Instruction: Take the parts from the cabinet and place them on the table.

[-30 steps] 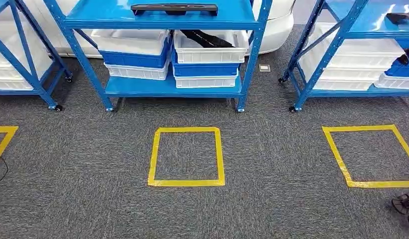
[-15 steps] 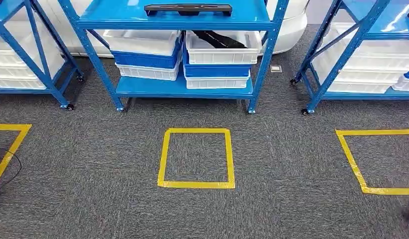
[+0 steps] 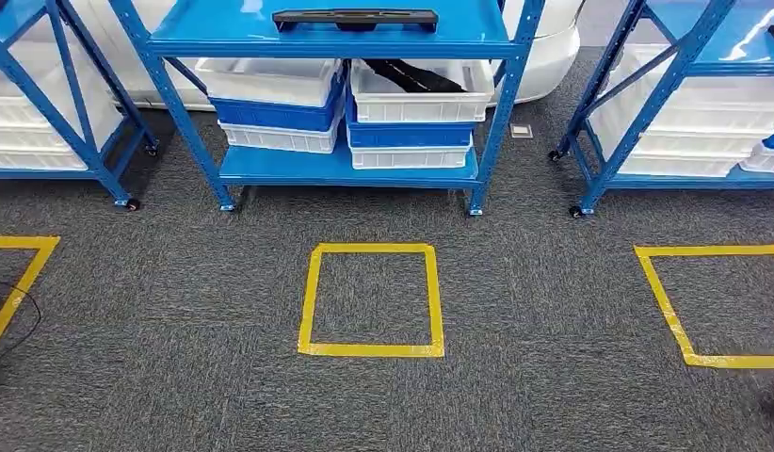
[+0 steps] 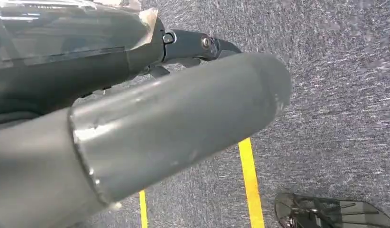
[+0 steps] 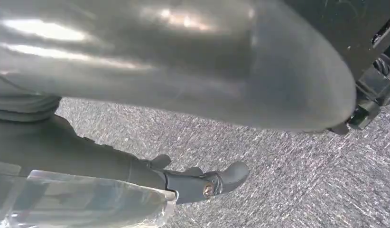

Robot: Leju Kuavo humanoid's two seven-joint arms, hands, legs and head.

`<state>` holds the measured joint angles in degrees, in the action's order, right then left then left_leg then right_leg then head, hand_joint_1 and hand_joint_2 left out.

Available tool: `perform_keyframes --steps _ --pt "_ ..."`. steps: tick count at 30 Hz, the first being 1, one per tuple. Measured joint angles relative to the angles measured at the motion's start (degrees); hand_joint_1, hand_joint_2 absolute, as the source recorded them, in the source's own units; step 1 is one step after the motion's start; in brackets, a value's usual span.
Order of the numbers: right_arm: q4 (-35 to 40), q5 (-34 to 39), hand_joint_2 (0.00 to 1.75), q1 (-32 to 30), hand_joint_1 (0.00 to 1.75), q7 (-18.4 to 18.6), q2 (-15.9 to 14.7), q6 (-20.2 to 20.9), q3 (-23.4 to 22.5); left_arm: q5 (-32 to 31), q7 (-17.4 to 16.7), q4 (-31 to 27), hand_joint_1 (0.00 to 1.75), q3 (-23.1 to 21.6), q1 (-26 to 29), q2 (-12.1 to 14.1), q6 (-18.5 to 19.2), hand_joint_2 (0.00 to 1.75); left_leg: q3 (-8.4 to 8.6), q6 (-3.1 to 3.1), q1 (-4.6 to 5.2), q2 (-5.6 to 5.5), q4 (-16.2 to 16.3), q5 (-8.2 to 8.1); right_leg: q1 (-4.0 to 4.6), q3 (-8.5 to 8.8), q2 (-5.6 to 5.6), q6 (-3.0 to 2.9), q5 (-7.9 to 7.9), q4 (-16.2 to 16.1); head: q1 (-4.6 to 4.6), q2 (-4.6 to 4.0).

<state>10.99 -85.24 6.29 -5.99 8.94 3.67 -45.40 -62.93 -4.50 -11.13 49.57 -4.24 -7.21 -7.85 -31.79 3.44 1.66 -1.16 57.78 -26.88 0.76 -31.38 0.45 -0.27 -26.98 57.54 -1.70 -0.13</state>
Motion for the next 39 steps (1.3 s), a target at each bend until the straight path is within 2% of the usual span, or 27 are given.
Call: perform_keyframes --steps 4,15,25,27,28,29,30,31,33,34,35,36,38,39 --pt "0.00 0.04 0.00 -0.01 0.00 -0.02 0.00 -0.20 0.04 0.37 1.03 0.00 0.00 0.42 0.00 0.00 -0.46 0.00 0.00 0.00 0.02 0.00 0.01 0.00 -0.02 0.01 0.00 0.00 0.00 0.00 0.00 0.00" --pt "0.00 0.22 0.00 -0.02 0.00 -0.35 0.02 -0.63 0.09 0.24 1.14 0.00 0.00 0.72 0.00 -0.04 -2.88 0.00 -0.01 0.01 0.08 0.00 0.02 -0.01 -0.06 0.00 0.00 0.01 0.00 -0.01 0.00 0.00" --pt "0.00 0.33 0.00 -0.04 0.00 -0.44 0.20 -0.63 0.09 0.90 2.10 0.00 0.00 1.38 -0.01 -0.07 -2.86 0.00 -0.07 0.18 0.36 0.00 0.15 -0.11 -0.35 0.05 0.00 0.11 0.06 -0.07 0.00 0.00" --pt "0.00 0.35 0.00 -0.04 0.00 -0.44 0.35 -0.63 0.11 0.41 2.16 0.00 0.00 1.42 0.00 -0.02 -2.82 0.00 -0.11 0.84 0.52 -0.02 -0.21 -0.13 -0.44 0.45 0.00 0.47 0.61 0.17 -0.04 0.00" --pt "0.00 0.39 0.00 -0.09 0.00 -0.44 0.39 -0.63 0.13 0.26 2.16 0.00 0.00 1.42 0.00 0.00 -3.13 0.00 -0.51 1.46 0.46 -0.10 -0.66 -0.65 -0.25 0.18 0.02 1.30 1.12 1.18 0.02 0.00" --pt "0.00 0.42 0.00 -0.08 0.00 -0.44 0.37 -0.63 0.13 0.17 2.19 0.00 0.00 1.42 0.07 -0.09 -3.43 0.00 0.45 1.92 0.07 -0.30 -0.86 -0.56 -0.22 0.11 -0.01 1.37 1.02 1.62 -0.07 0.00" --pt "0.00 0.46 0.00 -0.08 0.00 -0.44 0.39 -0.63 0.13 0.07 2.19 0.00 0.00 1.42 0.07 -0.24 -3.72 0.00 0.97 2.10 -0.08 -0.02 -1.19 -0.63 -0.31 -0.60 -0.03 1.44 0.04 3.02 0.09 0.00" --pt "0.00 0.48 0.00 0.01 0.00 -0.44 0.46 -0.63 0.13 0.00 2.19 0.00 0.00 1.42 0.06 -0.24 -3.87 0.00 1.15 2.26 -0.18 0.06 -1.17 -0.59 -0.38 -1.79 -0.02 0.94 -1.74 5.69 0.39 0.00" --pt "0.00 0.59 0.00 -0.04 0.00 -0.44 0.39 -0.66 0.13 -0.09 2.23 0.00 0.00 1.42 0.07 -0.26 -4.43 0.00 1.15 2.12 -0.27 0.15 -1.10 -0.55 -0.84 -6.29 -0.03 0.53 -5.98 14.51 0.41 0.00" --pt "0.00 0.61 0.00 -0.18 0.00 -0.44 0.33 -0.68 0.13 -0.09 2.27 0.00 0.00 1.42 0.12 -0.24 -4.50 0.00 1.16 2.01 -0.32 0.17 -1.07 -0.60 -1.03 -8.05 -0.03 0.77 -7.20 17.87 0.48 0.00" --pt "0.00 0.70 0.00 -0.38 0.00 -0.44 0.24 -0.68 0.11 -0.09 2.27 0.00 0.00 1.42 0.22 -0.26 -4.50 0.00 1.30 1.79 -0.42 0.16 -1.04 -0.73 -1.29 -8.78 -0.03 1.40 -7.33 18.93 0.39 0.00" --pt "0.00 0.72 0.00 -0.47 0.00 -0.44 0.22 -0.70 0.11 -0.04 2.27 0.00 0.00 1.42 0.25 -0.26 -4.50 0.00 1.55 1.51 -0.58 0.14 -1.02 -0.90 -1.54 -8.15 -0.04 1.98 -6.44 17.22 0.46 0.00" --pt "0.00 0.74 0.00 -0.46 0.00 -0.44 0.20 -0.70 0.13 0.00 2.27 0.00 0.00 1.44 0.31 -0.37 -4.48 0.00 2.44 0.65 -1.10 0.04 -0.91 -1.52 -2.15 -3.70 -0.08 4.30 -1.70 7.37 0.46 0.00" --pt "0.00 0.74 0.00 -0.47 0.00 -0.44 0.24 -0.70 0.13 0.00 2.27 0.00 0.00 1.44 0.31 -0.37 -4.48 0.00 2.76 0.07 -1.17 0.04 -0.88 -1.95 -2.44 -1.37 -0.07 4.70 0.79 2.09 0.55 0.00"
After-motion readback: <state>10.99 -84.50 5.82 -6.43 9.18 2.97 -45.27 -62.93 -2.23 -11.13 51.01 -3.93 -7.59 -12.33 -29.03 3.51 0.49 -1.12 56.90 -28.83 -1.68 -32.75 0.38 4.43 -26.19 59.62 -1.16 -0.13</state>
